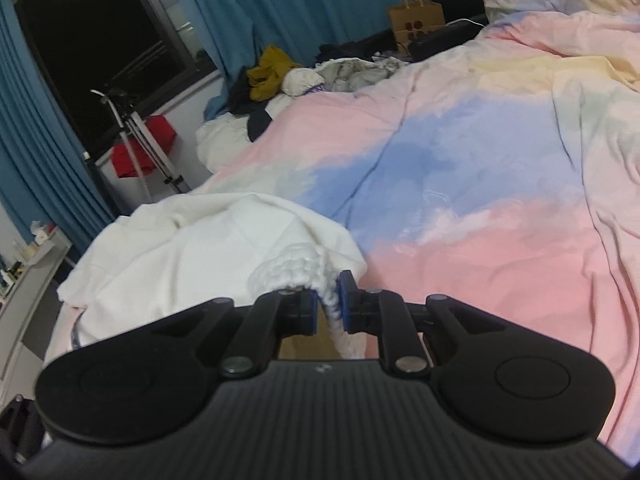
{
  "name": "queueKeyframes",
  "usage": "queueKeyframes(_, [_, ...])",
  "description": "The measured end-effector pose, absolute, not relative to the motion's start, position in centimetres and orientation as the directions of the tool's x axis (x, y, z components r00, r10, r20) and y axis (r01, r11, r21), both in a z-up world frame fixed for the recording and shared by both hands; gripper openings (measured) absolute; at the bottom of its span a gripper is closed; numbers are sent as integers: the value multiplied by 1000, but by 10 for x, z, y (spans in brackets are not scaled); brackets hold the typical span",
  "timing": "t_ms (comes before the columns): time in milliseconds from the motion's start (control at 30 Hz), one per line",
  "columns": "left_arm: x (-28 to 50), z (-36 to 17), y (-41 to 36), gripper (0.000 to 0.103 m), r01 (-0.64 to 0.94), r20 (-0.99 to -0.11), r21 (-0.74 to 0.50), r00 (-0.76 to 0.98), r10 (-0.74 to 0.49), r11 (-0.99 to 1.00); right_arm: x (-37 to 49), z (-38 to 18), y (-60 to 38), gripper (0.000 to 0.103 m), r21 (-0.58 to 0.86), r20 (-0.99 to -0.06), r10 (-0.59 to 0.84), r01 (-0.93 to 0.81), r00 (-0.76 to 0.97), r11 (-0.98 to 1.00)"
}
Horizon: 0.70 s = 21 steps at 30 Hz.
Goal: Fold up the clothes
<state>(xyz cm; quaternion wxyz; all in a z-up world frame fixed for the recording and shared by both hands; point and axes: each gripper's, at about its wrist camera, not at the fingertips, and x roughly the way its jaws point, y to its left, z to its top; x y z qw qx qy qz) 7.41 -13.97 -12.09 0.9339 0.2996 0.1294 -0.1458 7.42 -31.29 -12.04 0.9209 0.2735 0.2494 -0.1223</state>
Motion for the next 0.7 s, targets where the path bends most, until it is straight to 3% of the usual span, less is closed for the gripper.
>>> queueKeyframes(100, [91,-91,-107,12,290,-296,380,938,-182,878,78,-125,-310,28,467,-531,-32,324,847,823])
queueKeyframes(133, [97,-81,-94,12,264,-288,325,942,-171,908,79,-125,-307,36,471,-532,-7,302,847,829])
queueKeyframes(167, [102,-72,-80,12,240,-286,274,945,-159,931,79,-126,-301,54,453,-538,1,288,843,843])
queueKeyframes(200, [107,-63,-67,12,215,-285,222,947,-148,951,79,-124,-291,65,422,-539,3,266,842,867])
queueKeyframes(333, [129,-43,-16,12,123,-293,73,951,-97,990,77,-122,-234,80,158,-525,-40,143,850,977])
queueKeyframes(467, [143,-38,32,12,27,-339,-43,940,-40,999,76,-139,-189,80,-107,-568,-140,96,811,990])
queueKeyframes(567, [145,-36,56,12,-7,-362,-83,932,-24,997,73,-137,-196,79,-24,-571,-100,105,815,994])
queueKeyframes(633, [139,-35,61,12,-5,-353,-68,936,-19,998,72,-136,-201,68,34,-570,-72,111,819,993])
queueKeyframes(700, [138,-32,60,11,4,-345,-61,938,-25,998,70,-135,-205,31,91,-568,-44,116,822,989])
